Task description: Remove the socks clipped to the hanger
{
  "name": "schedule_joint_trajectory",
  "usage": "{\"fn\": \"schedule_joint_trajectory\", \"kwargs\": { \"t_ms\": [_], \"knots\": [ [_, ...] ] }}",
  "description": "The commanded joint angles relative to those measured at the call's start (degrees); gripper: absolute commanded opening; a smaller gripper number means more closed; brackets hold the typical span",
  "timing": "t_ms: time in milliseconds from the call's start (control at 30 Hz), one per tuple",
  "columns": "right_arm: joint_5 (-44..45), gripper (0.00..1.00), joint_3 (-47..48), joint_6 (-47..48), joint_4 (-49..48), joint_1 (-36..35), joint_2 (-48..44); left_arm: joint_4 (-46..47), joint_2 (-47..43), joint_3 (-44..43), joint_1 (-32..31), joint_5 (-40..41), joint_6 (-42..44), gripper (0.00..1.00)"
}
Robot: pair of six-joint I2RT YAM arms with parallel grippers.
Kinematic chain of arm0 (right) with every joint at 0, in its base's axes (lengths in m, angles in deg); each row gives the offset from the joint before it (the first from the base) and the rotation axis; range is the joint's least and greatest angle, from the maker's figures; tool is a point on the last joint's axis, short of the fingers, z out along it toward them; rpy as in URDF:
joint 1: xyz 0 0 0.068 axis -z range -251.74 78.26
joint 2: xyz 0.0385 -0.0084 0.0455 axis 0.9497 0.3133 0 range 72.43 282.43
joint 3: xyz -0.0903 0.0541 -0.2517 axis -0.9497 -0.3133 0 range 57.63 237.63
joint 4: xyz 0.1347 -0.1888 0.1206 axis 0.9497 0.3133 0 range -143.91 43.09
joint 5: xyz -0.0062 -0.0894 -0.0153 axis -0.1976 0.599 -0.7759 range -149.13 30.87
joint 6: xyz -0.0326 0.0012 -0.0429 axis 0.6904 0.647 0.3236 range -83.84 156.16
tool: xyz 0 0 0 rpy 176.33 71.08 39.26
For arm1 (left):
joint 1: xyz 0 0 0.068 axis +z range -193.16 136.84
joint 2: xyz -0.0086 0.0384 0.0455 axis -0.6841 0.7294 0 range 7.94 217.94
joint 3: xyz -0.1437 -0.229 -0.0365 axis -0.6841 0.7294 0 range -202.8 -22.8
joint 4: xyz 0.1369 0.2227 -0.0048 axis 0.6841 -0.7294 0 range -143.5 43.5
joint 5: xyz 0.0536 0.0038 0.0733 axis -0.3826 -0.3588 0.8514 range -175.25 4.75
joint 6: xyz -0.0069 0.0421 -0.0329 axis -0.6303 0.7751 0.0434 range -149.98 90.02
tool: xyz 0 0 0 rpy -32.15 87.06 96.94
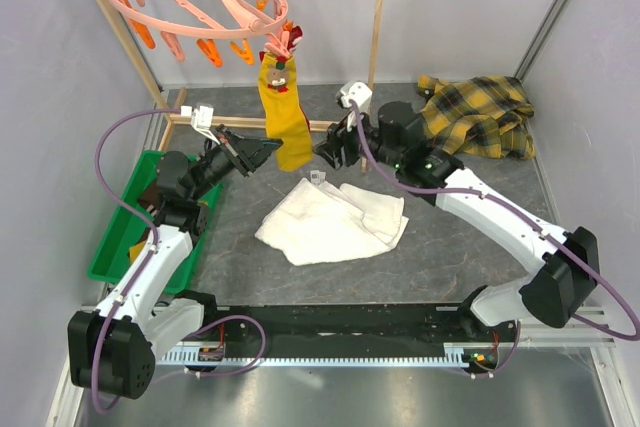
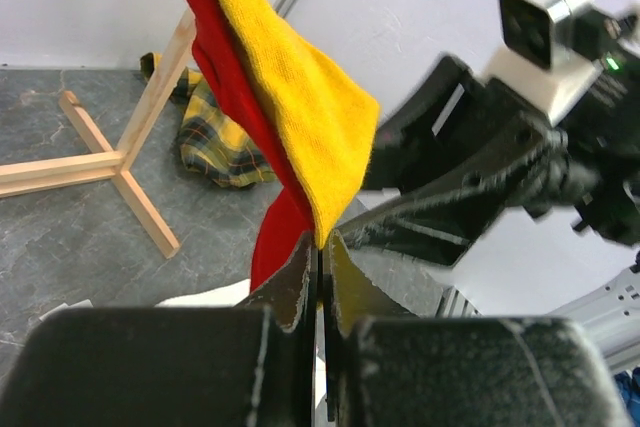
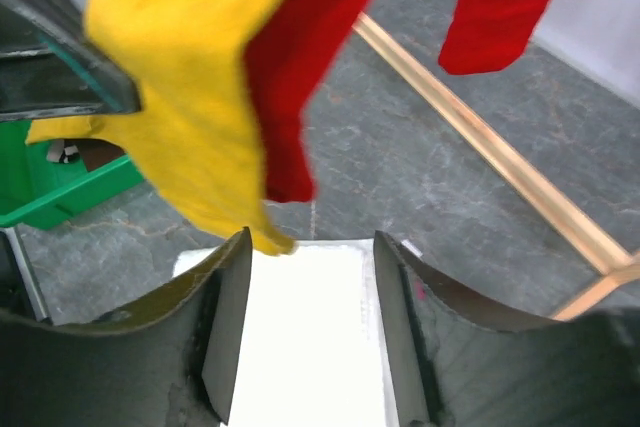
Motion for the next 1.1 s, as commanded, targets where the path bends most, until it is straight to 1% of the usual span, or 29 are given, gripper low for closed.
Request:
{"fn": "schedule_joint_trajectory", "kwargs": {
  "t_ms": [0,67,167,333,433,467,533,567,600,667,733,833,900,1000,1033,1067],
  "knots": [
    [-14.0,0.62,3.9,-1.1,3.4,3.8,-1.3,2.5,-0.4,-3.0,0.0,-4.1,-2.5,0.04],
    [-18.1,0.66,4.3,0.1,4.2,4.1,-0.7,2.5,-0.1,-3.6,0.0,-4.8,-3.0,0.04],
    [-22.0,0.66,4.8,0.3,4.2,5.1,0.1,3.0,0.1,-3.7,0.0,-5.0,-4.0,0.04],
    [-24.5,0.62,3.8,-0.2,2.5,5.2,0.5,3.3,0.4,-4.0,0.0,-5.0,-3.8,0.04],
    [-24.5,0.54,3.1,-1.4,0.3,5.3,1.0,3.4,0.7,-4.3,0.0,-4.8,-4.0,0.04],
    [-23.9,0.50,2.9,-1.6,-0.5,5.3,1.5,3.7,0.8,-4.3,0.0,-4.8,-4.0,0.04],
    [-22.8,0.45,2.7,-1.8,-1.2,5.3,1.6,3.7,1.0,-4.3,0.0,-4.6,-4.1,0.04],
    [-22.1,0.41,2.5,-2.0,-1.9,5.2,1.6,3.9,0.8,-4.2,0.0,-4.4,-4.6,0.04],
    [-21.1,0.41,1.8,-2.3,-2.7,5.2,1.6,4.2,0.9,-4.0,0.0,-4.4,-4.8,0.04],
    [-20.1,0.48,2.0,-2.0,-2.7,5.3,2.0,5.1,1.1,-3.8,0.1,-4.6,-5.3,0.04],
    [-17.8,0.59,2.4,-1.7,-2.7,5.2,2.3,5.2,0.9,-3.8,0.0,-4.5,-5.2,0.04],
    [-17.5,0.62,3.0,-1.2,-2.7,5.3,2.3,5.0,1.0,-4.1,0.0,-4.5,-5.0,0.04],
    [-17.9,0.61,3.2,-1.2,-2.7,5.3,2.5,5.0,1.1,-4.0,0.0,-4.7,-5.1,0.04],
    [-19.4,0.39,3.6,-1.7,-2.7,5.2,3.8,5.1,1.1,-3.9,0.0,-4.8,-4.9,0.04],
    [-19.4,0.19,3.6,-1.8,-2.7,5.2,4.0,5.0,1.1,-3.9,0.0,-4.7,-5.0,0.04],
    [-19.4,0.10,3.6,-2.2,-2.7,5.3,4.0,5.0,1.1,-3.9,0.0,-4.7,-4.9,0.05]
  ]
}}
